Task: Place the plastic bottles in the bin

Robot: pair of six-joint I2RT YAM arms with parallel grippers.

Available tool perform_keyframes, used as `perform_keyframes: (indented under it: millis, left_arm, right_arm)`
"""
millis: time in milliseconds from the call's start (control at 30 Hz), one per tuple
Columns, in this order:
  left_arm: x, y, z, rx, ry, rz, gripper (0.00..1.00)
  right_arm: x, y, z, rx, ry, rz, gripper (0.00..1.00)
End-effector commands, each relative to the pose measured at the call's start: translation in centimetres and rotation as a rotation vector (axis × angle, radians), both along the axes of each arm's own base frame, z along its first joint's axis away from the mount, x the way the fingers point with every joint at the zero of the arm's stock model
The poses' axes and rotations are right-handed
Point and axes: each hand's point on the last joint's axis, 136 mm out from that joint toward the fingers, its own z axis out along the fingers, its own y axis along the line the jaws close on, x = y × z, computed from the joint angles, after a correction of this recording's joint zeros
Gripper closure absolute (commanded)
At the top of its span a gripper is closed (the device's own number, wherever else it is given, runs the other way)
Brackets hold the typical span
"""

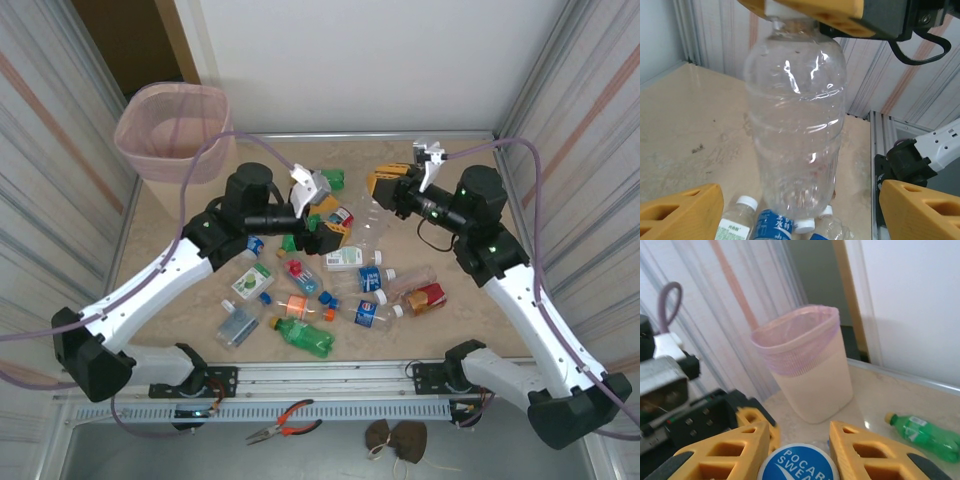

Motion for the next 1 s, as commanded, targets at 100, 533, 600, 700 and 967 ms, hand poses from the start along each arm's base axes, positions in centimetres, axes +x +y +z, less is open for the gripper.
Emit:
perform_keyframes:
  millis: [100, 533, 600, 700, 967]
  left_arm:
    - [-0.2, -1.8, 0.8, -0.038, -0.034, -0.019, 0.16]
    - [-1.8, -2.6, 0.5, -0.061, -0.066, -0.133, 0.28]
    - [-2.3, -2.4, 0.4, -0.063, -0.075, -0.15, 0.3]
    - [-2.8, -2.1, 0.6, -0.073, -0.089, -0.163, 0.33]
    - [-3.4, -1.8, 0.5, -0.066, -0.105, -0.183, 0.37]
  right_arm:
    - [-0.9, 1.8, 4.1, 0.04, -0.122, 0.049, 0.91]
    - [-2.6, 2.3, 6.5, 0.107, -0.145, 0.066, 0.93]
    - [-2.7, 2.4, 6.6, 0.105, -0.148, 0.067, 0.93]
    - [-2.9, 2.4, 6.8, 0.107, -0.15, 0.074, 0.93]
    - [-3.8, 2.8, 7.5, 0.113, -0.167, 0.1, 0.94]
